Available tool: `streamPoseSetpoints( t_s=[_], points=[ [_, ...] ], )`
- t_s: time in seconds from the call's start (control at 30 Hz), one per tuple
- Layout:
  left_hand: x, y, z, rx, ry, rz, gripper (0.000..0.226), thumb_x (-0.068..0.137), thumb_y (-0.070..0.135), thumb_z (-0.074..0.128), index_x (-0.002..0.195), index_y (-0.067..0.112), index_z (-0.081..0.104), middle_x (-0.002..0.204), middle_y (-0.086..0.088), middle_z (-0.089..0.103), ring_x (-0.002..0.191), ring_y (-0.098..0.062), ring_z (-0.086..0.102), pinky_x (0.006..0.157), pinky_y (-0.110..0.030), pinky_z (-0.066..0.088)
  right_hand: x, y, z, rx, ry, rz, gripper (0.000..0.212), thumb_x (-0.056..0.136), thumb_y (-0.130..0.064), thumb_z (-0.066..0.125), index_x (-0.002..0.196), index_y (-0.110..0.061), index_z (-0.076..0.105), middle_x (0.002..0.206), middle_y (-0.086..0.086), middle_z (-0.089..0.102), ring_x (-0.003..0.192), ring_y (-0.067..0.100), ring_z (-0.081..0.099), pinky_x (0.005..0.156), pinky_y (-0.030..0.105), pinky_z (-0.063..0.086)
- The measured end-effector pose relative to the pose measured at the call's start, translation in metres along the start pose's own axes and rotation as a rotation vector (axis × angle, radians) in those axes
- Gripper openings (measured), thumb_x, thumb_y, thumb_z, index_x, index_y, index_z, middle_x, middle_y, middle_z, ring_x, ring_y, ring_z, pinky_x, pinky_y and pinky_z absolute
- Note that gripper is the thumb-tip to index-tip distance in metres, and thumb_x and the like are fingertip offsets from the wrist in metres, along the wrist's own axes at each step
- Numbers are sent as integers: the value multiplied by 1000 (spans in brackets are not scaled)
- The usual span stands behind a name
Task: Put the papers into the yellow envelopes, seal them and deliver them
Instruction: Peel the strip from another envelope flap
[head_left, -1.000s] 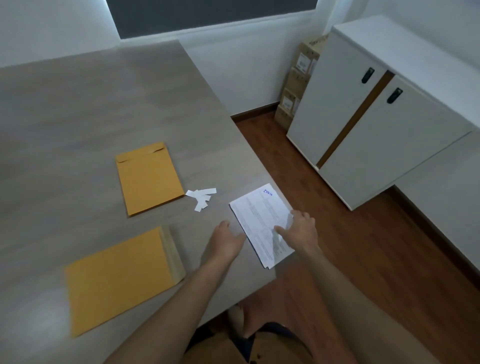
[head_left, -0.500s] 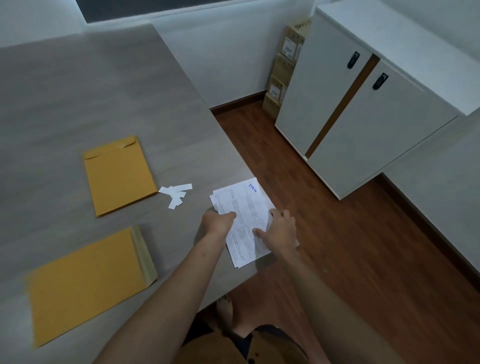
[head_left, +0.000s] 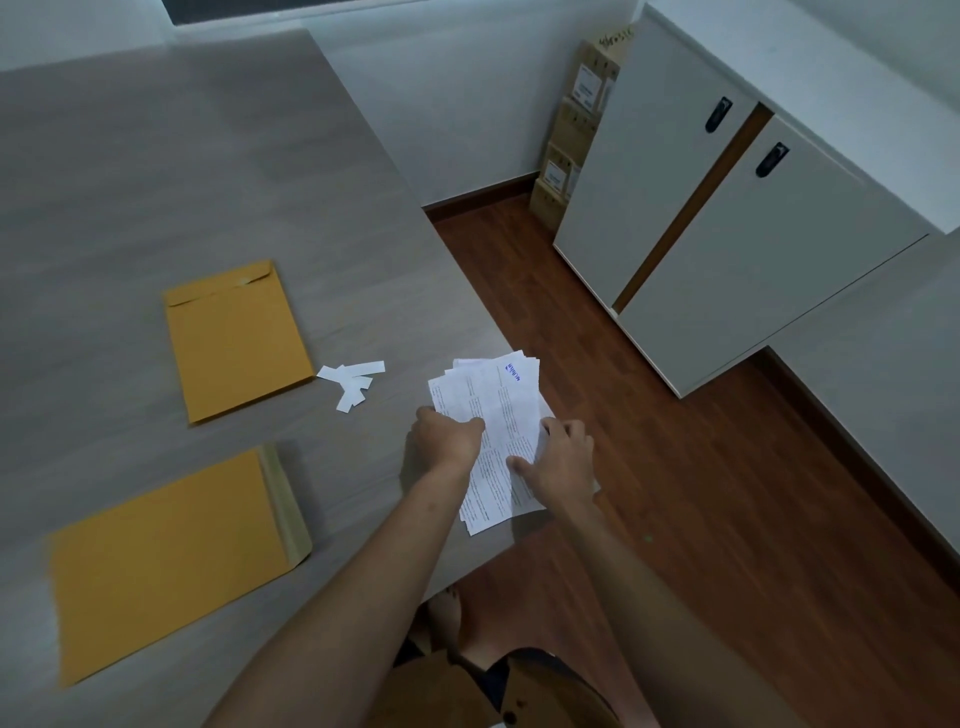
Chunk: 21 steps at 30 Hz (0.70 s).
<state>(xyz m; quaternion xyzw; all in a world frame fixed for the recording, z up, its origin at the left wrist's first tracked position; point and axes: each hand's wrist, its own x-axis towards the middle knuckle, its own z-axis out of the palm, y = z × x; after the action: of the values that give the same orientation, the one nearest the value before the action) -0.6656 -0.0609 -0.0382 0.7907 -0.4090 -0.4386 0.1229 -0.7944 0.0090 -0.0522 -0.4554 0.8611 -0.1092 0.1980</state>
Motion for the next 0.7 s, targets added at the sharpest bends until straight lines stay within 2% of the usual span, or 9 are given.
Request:
streamPoseSetpoints(
  t_s=[0.07, 0.23, 0.4, 0.57, 0.7],
  points=[
    [-1, 0, 0, -3, 1, -6, 49, 70, 51, 70, 100, 27, 40, 94, 4, 61, 77, -24, 67, 71, -42, 59, 0, 0, -1, 1, -5, 0, 74, 74, -51, 77, 133, -18, 47, 132, 3, 44, 116, 20, 44, 98, 30, 40],
    [6, -5, 2, -45, -85, 25, 37, 63, 52, 72, 91, 30, 60, 91, 6, 71, 70, -21, 70, 68, -41, 61, 0, 0, -2, -20, -8, -4, 74, 73, -53, 77, 131, -19, 47, 133, 3, 45, 114, 20, 45, 96, 28, 41],
    [2, -7, -1, -45, -145, 103, 24, 72, 41, 75, 91, 34, 61, 95, 5, 71, 66, -20, 71, 63, -40, 62, 0, 0, -3, -11, -19, 7, 74, 72, -53, 78, 132, -21, 48, 133, 1, 45, 115, 18, 45, 96, 28, 42],
    [0, -10, -2, -121, -160, 143, 43, 76, 33, 77, 106, 39, 46, 103, 9, 60, 79, -19, 66, 69, -43, 61, -2, 1, -2, 6, -25, 6, 76, 72, -55, 77, 134, -23, 47, 135, -1, 44, 117, 17, 44, 97, 31, 44],
    [4, -21, -4, -225, -186, 94, 42, 73, 34, 79, 103, 40, 50, 101, 10, 65, 81, -19, 68, 65, -45, 61, -6, 4, -4, 58, -30, -1, 77, 67, -60, 77, 132, -30, 50, 134, -5, 45, 116, 14, 45, 94, 34, 47]
  ],
)
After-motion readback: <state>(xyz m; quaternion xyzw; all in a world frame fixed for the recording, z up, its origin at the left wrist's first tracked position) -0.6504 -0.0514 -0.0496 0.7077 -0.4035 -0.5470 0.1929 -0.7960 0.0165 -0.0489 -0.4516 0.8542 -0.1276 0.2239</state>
